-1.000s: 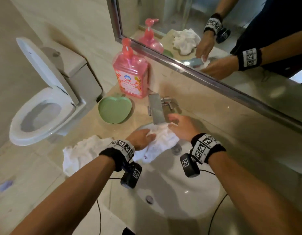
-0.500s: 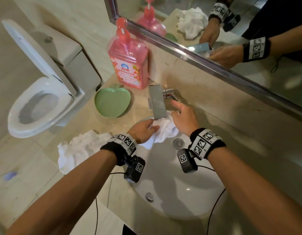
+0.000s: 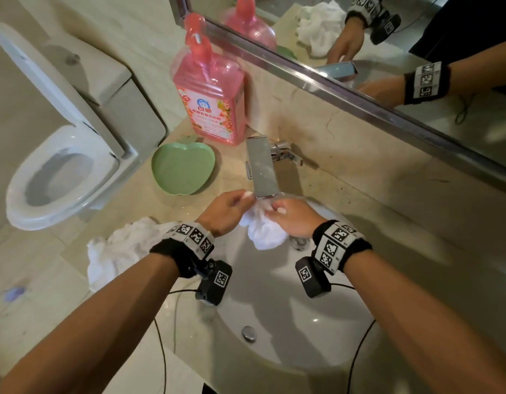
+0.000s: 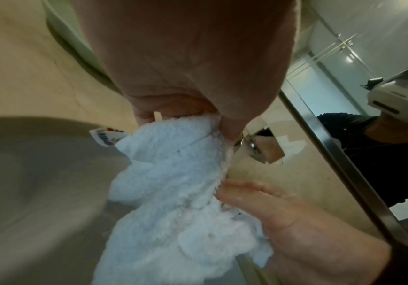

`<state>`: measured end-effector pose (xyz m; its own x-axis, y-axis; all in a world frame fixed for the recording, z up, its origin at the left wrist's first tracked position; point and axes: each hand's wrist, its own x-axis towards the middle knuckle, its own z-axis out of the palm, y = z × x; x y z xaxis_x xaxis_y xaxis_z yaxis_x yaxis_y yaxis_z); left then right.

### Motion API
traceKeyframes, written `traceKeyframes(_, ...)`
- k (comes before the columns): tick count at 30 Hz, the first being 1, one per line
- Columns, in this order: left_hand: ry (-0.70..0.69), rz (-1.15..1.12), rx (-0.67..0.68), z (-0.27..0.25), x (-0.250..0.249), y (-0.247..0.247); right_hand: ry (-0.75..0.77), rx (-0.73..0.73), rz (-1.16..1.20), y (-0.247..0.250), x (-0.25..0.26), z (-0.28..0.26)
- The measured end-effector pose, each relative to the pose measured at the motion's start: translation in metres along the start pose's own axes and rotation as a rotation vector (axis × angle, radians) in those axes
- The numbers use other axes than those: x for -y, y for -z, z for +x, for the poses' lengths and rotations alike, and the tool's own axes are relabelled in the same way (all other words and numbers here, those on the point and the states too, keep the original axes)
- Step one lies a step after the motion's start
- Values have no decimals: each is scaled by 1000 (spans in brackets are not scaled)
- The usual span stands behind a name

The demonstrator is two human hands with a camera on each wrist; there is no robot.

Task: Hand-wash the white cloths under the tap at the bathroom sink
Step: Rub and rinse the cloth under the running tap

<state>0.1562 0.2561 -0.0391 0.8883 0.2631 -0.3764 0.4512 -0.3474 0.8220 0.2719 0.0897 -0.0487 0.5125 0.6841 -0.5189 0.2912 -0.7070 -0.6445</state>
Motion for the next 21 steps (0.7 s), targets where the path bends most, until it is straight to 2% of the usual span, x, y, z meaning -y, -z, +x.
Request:
traceKeyframes(4,-29,16,-57,-10,5,23,-28,61,169,-16,23,21)
traceKeyframes(6,-26,-5,-75,-11,10,29,-50,30,368,-21,28,29)
traceKeyframes(9,10,24,-59,-7,18,26,58,-80,509,-21,22,31)
traceKeyframes(11,28,39,-28,-1,20,15,73,-112,522,-19,14,27)
traceKeyframes(13,22,41,7,10,16,0,3,-132,473,-18,4,22)
traceKeyframes(15,52,13,50,26,10,-16,-42,-217,358,-15,-11,19)
traceKeyframes(17,143,-27,110,39,0,-31,1,-306,325,-11,-20,13)
traceKeyframes(18,146,-18,111,44,-2,-38,34,-337,329,-9,-22,10)
traceKeyframes(21,196,-25,52,53,-6,-53,97,-420,368,-6,-28,2)
